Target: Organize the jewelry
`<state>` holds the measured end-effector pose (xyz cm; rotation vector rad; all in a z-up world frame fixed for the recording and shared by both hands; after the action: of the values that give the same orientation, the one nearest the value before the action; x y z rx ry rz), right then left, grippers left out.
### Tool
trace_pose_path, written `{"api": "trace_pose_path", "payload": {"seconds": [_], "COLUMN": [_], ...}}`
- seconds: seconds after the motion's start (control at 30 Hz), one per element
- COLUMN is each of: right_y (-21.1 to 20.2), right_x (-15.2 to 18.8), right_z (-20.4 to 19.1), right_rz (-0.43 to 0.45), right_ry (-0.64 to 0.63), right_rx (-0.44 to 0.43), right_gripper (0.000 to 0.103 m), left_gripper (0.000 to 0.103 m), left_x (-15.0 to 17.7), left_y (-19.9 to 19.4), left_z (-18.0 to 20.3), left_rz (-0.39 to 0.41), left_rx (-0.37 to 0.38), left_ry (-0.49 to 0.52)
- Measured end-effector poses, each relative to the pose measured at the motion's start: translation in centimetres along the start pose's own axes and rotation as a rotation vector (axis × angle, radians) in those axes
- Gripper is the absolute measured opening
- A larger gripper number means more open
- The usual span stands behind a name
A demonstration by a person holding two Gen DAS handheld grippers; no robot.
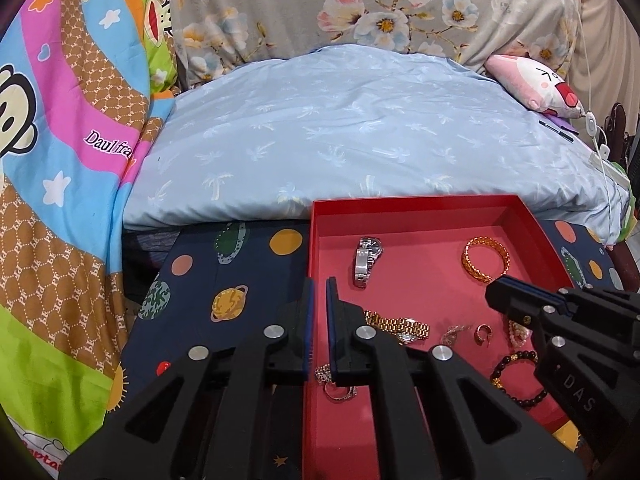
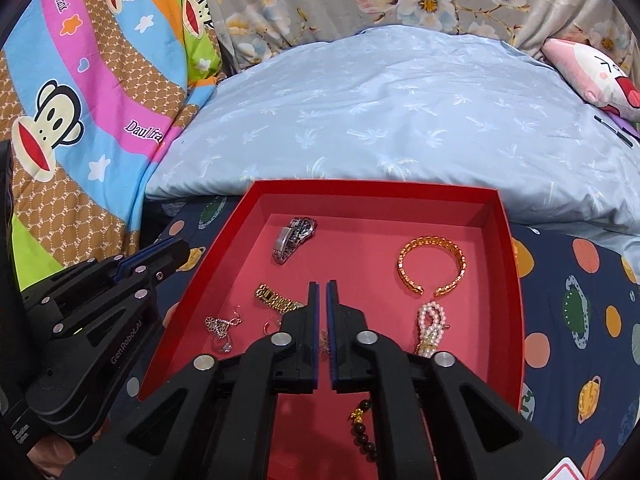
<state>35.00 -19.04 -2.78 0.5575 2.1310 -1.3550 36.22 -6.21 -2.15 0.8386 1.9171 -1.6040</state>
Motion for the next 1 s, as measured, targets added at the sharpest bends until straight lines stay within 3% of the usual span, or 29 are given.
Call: {"api": "trace_pose_path", "payload": {"seconds": [0.1, 0.27, 0.4, 0.6, 1.0], "right_y": [-0.6, -2.1, -3.7, -5.3, -9.2], "right_x": [-0.2, 0.0, 0.7, 2.9, 7.3], "right_z": [0.1, -0.1, -1.0, -3.1, -4.7], "right_rz": [0.02, 0.038, 0.059, 0.073, 0.1], "right_ry": [0.0, 0.001, -0.005, -0.017, -0.001], "right_rx": [0.013, 0.017, 0.023, 0.036, 0.099], "right_gripper": [0.027, 0.03, 0.042, 0.052, 0.063], "left_gripper": [0.033, 0.037, 0.049, 0.053, 0.067], "left_x": [0.1, 0.6, 1.6, 3.8, 7.6], "left_y": [-0.3, -1.6, -3.3, -5.4, -8.5], "left_z": [-0.7, -1.7, -2.5, -2.8, -3.1], "left_rz": [0.002, 0.02, 0.032, 0.015, -0.015], "left_rx": [-0.015, -0.032, -0.058, -0.055, -0.064], "left_ry": [-0.019, -0.027, -0.025, -0.026, -0.033]}}
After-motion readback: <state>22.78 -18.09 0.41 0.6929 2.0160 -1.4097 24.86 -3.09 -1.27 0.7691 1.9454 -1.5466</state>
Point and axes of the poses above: each gripper's, at about its wrist camera, not at the fingertips, and y roughly the way its jaws point, z to its right, x to its underside, the point moved 5 cm from there along y, roughly the way its jaws point, and after that the axes turned 12 degrees about -x, right-handed, at the moved point
